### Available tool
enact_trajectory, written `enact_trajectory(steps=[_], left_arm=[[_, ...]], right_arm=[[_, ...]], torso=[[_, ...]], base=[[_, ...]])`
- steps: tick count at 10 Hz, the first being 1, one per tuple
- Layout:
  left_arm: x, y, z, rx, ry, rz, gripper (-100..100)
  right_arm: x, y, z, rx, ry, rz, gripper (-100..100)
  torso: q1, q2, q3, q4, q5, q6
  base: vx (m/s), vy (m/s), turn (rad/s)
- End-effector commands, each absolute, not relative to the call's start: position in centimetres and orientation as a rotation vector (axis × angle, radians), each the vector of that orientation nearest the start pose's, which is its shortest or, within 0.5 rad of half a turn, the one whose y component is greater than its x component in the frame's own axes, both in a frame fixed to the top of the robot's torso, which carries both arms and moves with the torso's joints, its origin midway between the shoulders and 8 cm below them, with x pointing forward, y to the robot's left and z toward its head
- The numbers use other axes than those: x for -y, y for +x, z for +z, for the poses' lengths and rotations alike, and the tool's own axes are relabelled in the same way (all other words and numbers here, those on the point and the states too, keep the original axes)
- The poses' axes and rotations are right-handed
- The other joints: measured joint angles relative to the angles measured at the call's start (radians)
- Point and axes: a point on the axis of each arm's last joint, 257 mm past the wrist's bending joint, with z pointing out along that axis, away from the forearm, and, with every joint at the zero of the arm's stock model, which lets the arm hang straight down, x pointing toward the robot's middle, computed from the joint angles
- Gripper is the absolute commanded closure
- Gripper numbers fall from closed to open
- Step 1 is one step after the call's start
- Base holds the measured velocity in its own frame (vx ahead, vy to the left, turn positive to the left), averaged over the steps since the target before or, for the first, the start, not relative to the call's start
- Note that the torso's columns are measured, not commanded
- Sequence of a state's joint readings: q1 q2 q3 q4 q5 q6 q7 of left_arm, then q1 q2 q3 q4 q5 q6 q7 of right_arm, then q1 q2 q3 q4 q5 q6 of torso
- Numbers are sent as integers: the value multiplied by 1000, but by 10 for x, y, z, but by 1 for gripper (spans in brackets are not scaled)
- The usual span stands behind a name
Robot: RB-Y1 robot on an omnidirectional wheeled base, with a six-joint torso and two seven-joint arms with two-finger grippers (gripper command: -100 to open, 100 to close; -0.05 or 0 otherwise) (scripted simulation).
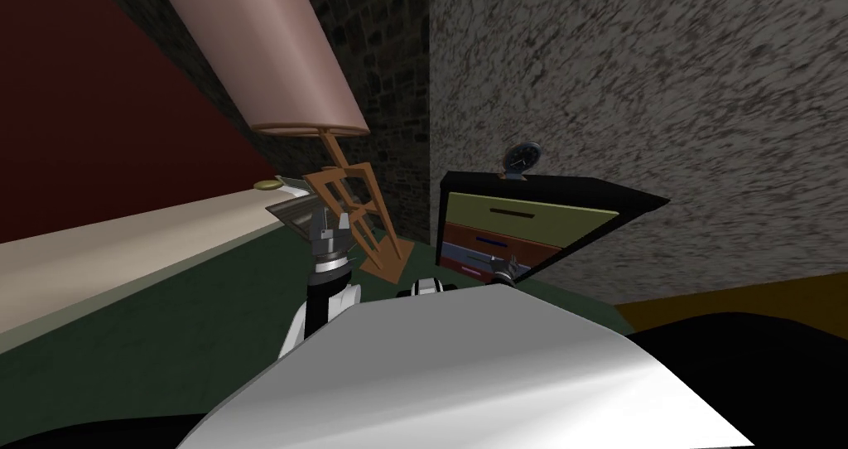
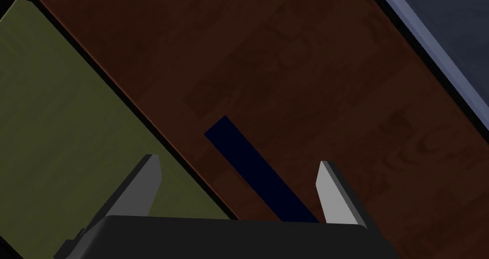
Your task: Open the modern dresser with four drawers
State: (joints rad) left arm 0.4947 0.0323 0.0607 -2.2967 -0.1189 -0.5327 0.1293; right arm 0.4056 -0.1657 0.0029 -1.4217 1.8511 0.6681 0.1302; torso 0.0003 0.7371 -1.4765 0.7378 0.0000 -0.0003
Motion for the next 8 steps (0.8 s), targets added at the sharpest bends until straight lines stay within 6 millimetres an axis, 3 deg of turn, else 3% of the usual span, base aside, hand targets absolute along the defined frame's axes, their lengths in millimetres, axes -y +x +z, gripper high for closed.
enact_trajectory(steps=[1,8], left_arm=[[-277,335,39,-645,-557,-1303,0],[-277,335,39,-645,-557,-1303,0]], right_arm=[[482,306,-371,-1838,-107,-1199,-100],[480,285,-376,-1775,-296,-1425,-100]], torso=[[0,0,0,0,0,1],[-1,1,1,0,0,0]], base=[[21,0,-19],[44,-1,80]])
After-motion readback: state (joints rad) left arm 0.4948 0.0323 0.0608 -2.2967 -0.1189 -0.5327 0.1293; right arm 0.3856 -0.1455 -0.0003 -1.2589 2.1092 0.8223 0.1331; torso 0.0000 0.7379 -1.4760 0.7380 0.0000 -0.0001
